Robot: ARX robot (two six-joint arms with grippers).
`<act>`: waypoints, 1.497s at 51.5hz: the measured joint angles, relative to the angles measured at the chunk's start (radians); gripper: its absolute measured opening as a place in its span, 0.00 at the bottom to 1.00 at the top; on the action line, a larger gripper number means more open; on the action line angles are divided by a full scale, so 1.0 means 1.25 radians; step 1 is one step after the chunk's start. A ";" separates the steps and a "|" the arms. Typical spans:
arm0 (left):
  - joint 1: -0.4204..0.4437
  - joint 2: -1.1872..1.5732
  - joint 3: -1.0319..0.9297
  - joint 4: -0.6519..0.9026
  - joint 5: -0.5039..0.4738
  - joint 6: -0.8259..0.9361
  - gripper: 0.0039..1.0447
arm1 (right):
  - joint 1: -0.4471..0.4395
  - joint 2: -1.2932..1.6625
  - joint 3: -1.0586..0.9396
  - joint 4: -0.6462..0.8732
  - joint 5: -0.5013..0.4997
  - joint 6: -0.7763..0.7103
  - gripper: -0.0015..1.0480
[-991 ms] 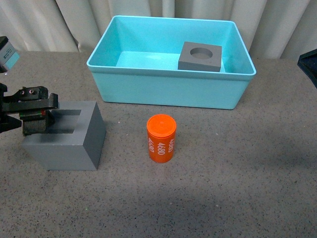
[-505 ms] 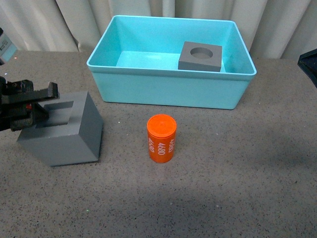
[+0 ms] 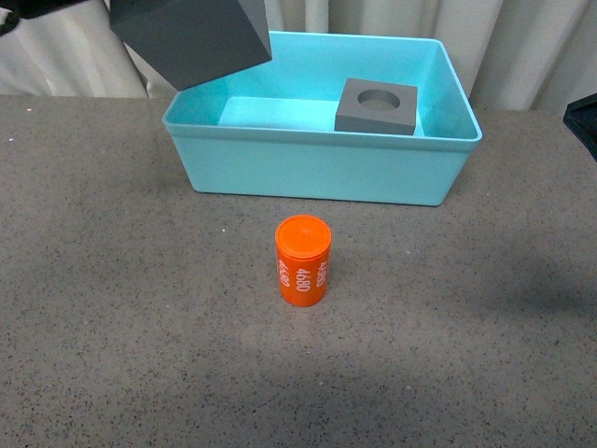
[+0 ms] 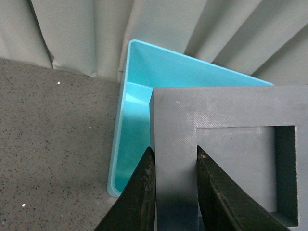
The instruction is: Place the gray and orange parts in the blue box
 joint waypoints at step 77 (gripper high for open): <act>-0.009 0.105 0.100 0.041 -0.081 0.012 0.94 | 0.000 0.000 0.000 0.000 0.000 0.000 0.91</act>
